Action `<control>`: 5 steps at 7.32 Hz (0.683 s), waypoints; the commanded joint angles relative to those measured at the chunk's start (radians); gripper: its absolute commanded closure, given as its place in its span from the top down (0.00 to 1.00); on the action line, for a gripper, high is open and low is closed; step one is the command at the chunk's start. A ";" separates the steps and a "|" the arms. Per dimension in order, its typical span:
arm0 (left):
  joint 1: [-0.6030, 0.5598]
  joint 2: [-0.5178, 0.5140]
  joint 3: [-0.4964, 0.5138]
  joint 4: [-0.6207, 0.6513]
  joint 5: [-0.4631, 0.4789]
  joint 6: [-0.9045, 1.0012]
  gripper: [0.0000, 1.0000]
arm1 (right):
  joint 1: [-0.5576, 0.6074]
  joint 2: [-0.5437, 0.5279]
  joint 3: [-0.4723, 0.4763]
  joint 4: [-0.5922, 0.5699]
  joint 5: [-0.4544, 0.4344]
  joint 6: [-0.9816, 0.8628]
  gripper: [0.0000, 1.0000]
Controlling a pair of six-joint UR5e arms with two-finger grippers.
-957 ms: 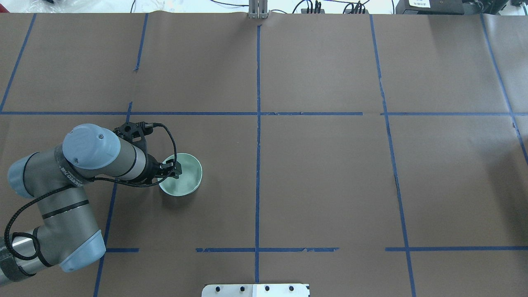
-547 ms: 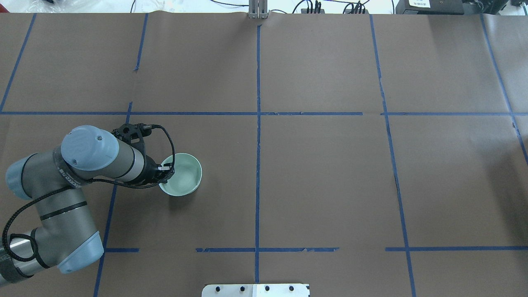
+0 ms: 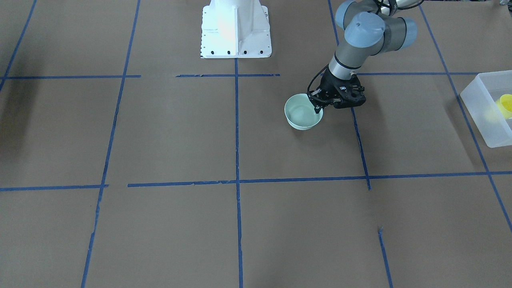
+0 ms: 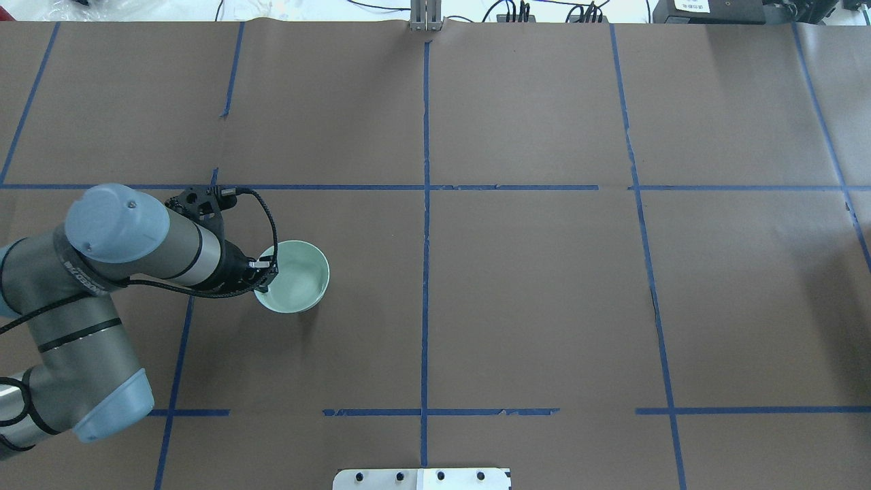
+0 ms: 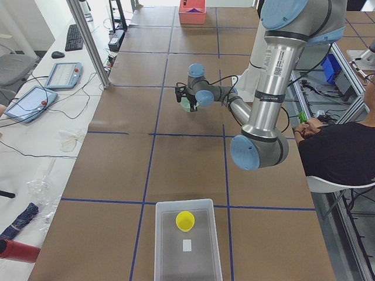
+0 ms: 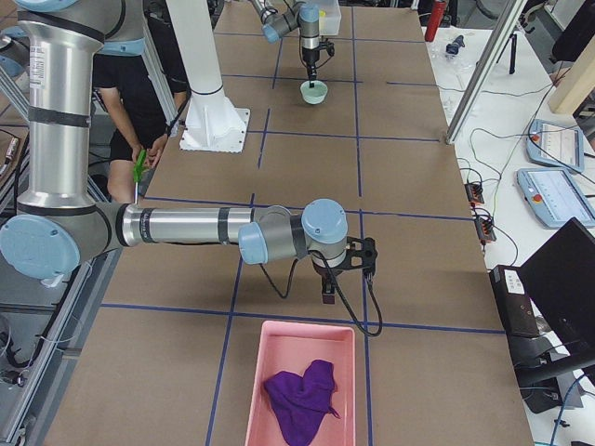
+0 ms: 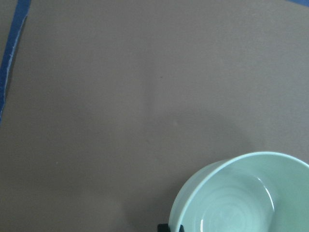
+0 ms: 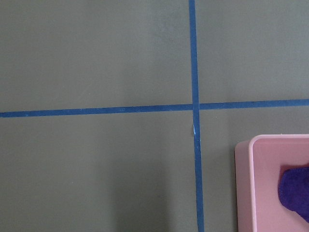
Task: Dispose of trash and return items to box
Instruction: 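Lift the green bowl with the left gripper and carry it toward the clear bin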
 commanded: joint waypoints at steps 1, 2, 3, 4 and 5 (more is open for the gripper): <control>-0.197 0.001 -0.041 0.109 -0.059 0.182 0.00 | -0.016 0.045 -0.035 0.000 -0.026 -0.002 1.00; -0.245 0.009 -0.046 0.137 -0.061 0.260 0.00 | -0.016 0.049 -0.038 0.000 -0.021 -0.002 1.00; -0.302 0.010 -0.046 0.169 -0.061 0.355 0.00 | -0.016 0.049 -0.035 0.001 -0.020 -0.016 1.00; -0.360 0.012 -0.044 0.227 -0.062 0.489 0.00 | -0.015 0.047 -0.031 0.000 -0.027 -0.058 1.00; -0.432 0.017 -0.038 0.267 -0.064 0.602 0.00 | -0.013 0.041 -0.034 -0.002 -0.029 -0.115 1.00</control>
